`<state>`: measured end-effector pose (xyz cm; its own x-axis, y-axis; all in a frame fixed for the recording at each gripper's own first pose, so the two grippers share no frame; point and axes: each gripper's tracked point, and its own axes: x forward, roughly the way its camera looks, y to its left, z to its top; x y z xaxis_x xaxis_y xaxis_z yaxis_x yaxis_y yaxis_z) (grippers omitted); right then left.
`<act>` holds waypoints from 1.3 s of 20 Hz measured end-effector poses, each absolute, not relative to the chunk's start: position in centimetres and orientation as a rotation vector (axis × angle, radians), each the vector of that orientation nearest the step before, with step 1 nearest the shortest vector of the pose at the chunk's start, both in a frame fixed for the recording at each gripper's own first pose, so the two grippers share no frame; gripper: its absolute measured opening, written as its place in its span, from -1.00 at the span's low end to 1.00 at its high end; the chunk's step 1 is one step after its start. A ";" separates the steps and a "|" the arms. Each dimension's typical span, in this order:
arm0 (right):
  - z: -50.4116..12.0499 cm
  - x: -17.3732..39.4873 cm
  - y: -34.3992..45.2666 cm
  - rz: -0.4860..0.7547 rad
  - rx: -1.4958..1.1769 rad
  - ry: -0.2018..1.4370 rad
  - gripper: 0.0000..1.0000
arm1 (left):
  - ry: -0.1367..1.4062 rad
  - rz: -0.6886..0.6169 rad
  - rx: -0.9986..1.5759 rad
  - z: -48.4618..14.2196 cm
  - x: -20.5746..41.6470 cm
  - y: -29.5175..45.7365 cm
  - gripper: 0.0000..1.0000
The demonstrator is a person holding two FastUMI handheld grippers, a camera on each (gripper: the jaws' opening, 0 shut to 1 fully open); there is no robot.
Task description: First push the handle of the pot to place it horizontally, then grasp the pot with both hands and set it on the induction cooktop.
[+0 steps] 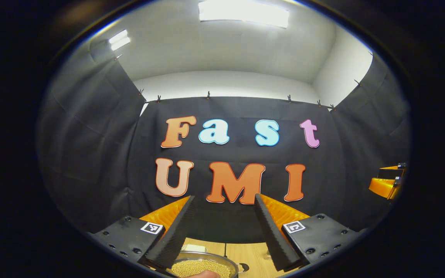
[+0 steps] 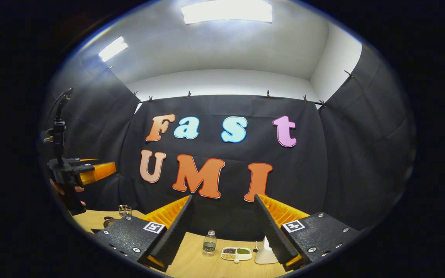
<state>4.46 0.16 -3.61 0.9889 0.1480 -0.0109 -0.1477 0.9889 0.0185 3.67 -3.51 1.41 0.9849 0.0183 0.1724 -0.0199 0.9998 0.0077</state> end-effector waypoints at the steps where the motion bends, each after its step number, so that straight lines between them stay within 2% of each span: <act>1: -3.6 4.4 -0.1 0.146 0.014 0.013 0.90 | -0.171 0.017 0.005 1.3 3.7 -3.5 0.95; 12: -3.4 4.2 -1.8 0.114 0.009 0.006 0.90 | -0.152 0.017 0.035 0.7 3.1 -4.7 0.94; 17: -2.9 4.0 -1.5 0.128 0.010 -0.015 0.94 | -0.147 0.016 0.028 0.7 2.9 -4.6 0.94; 26: -3.0 4.2 -0.5 0.141 0.008 -0.007 0.90 | -0.163 0.018 0.022 0.8 2.5 -3.7 0.96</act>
<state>4.17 -0.51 -3.04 0.9900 0.1410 0.0077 -0.1410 0.9900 0.0074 2.52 -3.70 0.76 0.9866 0.0163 0.1622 -0.0199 0.9996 0.0209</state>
